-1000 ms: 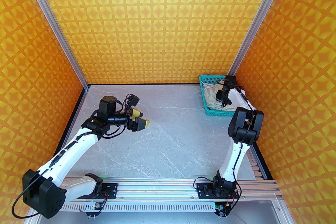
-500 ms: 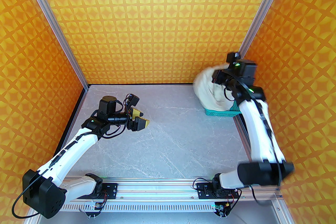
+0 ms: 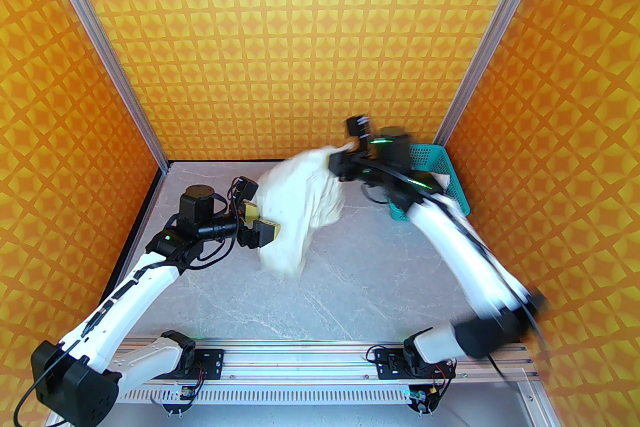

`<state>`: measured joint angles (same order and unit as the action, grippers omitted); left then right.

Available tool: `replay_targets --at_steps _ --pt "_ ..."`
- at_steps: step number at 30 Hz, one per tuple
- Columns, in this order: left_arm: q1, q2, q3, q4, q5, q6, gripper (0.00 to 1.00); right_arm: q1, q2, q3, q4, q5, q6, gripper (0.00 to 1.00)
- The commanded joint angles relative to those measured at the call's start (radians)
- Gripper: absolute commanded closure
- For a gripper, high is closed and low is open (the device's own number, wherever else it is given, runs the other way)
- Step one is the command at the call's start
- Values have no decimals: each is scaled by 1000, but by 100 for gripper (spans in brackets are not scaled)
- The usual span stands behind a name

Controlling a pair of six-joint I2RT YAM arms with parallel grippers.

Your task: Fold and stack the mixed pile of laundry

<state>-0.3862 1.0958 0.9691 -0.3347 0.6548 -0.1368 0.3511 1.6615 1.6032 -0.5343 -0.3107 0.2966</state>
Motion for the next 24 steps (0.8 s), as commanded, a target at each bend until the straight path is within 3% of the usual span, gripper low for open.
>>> replay_targets --at_steps 1,4,9,13,18,21,24 --pt "4 -39 -41 -86 -143 -31 11 -4 65 31 -123 151 -8 37" --pt "2 -46 -78 -147 -235 -60 14 -4 16 -41 -134 197 -15 26" --pt "-1 -67 -194 -174 -305 -142 20 21 -175 -339 -105 125 51 29" --pt "4 -90 -265 -200 -372 -176 19 162 -291 -592 -64 99 121 32" --pt "58 -52 -301 -125 -382 -230 13 415 -300 -789 106 -28 287 31" --pt "76 -4 -298 -37 -363 -262 7 498 -286 -860 246 -72 363 30" --pt "93 119 -258 37 -354 -273 8 534 -218 -881 339 -107 402 31"
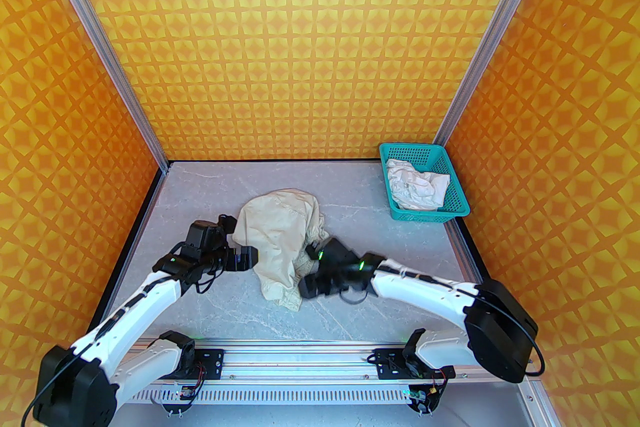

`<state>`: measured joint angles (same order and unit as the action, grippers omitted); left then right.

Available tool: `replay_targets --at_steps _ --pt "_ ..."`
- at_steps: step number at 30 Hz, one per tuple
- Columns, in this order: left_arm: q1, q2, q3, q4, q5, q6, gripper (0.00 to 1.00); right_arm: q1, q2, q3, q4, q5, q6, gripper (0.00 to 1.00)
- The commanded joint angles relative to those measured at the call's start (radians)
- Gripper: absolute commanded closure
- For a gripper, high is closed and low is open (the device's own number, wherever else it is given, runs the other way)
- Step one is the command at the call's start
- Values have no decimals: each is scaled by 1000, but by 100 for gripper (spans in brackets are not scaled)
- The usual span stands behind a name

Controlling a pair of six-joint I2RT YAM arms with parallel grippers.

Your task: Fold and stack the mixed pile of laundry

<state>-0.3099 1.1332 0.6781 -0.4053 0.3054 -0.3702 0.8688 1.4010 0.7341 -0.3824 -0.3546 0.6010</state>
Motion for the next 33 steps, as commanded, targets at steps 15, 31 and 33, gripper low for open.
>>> replay_targets --at_steps 15,31,33 --pt "74 553 252 510 21 -101 99 -33 66 108 76 158 -27 94" --pt "-18 -208 380 291 -88 116 100 -183 -313 680 -422 599 -385 100" --pt "-47 -280 442 160 -88 174 100 -183 -363 740 -449 595 -404 100"
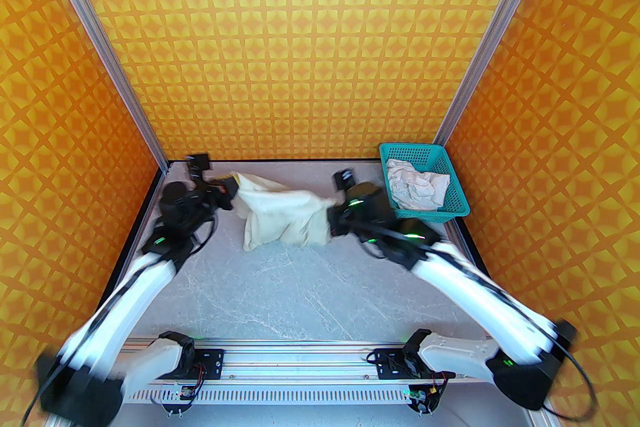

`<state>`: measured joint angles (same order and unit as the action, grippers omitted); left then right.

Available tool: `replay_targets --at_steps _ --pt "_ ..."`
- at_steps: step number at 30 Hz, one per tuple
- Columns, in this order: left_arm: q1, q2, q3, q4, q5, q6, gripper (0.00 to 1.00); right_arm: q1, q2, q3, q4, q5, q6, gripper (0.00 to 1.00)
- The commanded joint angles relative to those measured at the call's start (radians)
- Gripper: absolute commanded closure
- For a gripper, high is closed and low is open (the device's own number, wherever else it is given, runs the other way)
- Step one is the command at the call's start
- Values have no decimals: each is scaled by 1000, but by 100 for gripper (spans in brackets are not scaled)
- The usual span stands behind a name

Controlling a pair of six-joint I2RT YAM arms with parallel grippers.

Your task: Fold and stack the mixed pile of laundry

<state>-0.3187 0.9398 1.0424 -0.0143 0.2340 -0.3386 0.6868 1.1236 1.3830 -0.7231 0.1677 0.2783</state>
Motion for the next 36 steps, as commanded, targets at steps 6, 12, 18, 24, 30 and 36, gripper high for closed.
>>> replay_targets --at_steps 6,12,18,24,30,36 --pt "-42 -140 223 -406 -24 197 100 -1 -77 283 -230 178 -131 100" --pt "-40 -2 407 -532 -41 243 100 -1 13 421 -268 236 -165 100" --pt "15 331 474 -612 -65 229 93 -75 232 391 -280 186 -144 100" --pt "97 619 357 -471 -63 151 47 -268 446 136 -77 -142 -32 53" --pt "94 570 156 -396 -74 85 32 -341 513 -9 -61 -217 24 25" --pt "-9 245 -162 -478 -81 46 30 -391 328 -327 -22 -308 48 22"
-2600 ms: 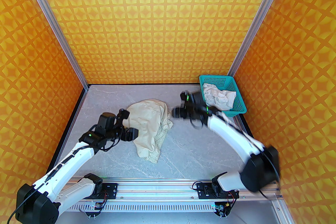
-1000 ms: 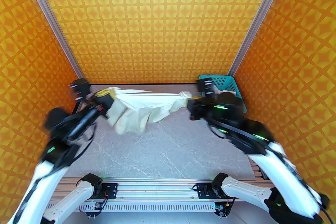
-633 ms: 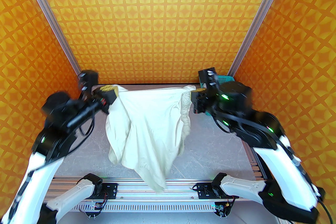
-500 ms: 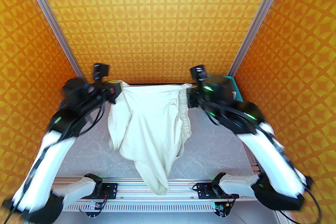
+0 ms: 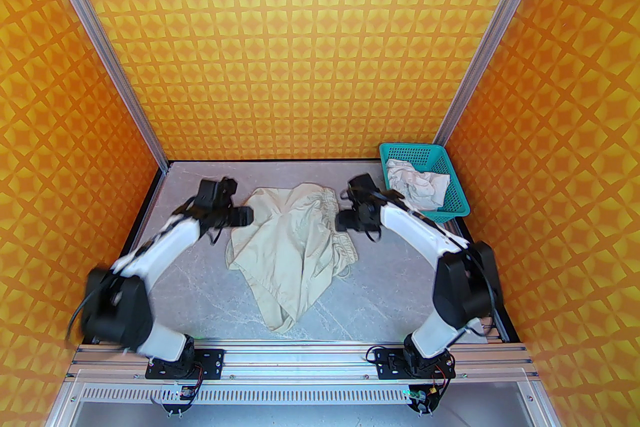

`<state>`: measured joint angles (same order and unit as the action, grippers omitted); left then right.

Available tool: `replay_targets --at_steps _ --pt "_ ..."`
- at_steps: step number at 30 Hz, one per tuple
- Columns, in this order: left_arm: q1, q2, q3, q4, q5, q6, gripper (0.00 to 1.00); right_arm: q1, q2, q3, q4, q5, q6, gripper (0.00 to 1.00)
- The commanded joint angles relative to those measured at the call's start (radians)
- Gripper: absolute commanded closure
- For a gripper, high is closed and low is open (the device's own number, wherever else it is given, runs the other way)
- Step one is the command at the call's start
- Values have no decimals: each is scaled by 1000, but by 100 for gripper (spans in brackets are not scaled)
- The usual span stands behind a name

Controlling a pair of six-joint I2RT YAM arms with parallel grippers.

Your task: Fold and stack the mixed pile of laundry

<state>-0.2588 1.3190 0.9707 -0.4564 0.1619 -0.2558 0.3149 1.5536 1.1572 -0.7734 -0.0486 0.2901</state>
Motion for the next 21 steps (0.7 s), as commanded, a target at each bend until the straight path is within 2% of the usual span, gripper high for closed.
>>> replay_targets --at_steps 1,4,7,9,16,18,21 --pt "-125 -178 -131 -48 -1 -31 30 -28 -118 -142 31 -103 37 23" --pt "-326 -279 -218 -61 14 -21 29 -53 -131 -218 64 -152 35 24" --pt "-529 -290 -267 -44 2 8 25 -58 -89 -227 108 -249 38 25" --pt "-615 -270 -284 -19 -18 22 24 -56 -57 -231 146 -281 47 25" --pt "-761 -81 -279 10 -48 62 20 -44 9 -254 212 -288 48 27" --pt "-812 -39 -271 7 -48 62 19 -42 15 -276 230 -283 47 31" --pt "-841 2 -278 23 -48 52 19 -43 22 -305 251 -282 45 40"
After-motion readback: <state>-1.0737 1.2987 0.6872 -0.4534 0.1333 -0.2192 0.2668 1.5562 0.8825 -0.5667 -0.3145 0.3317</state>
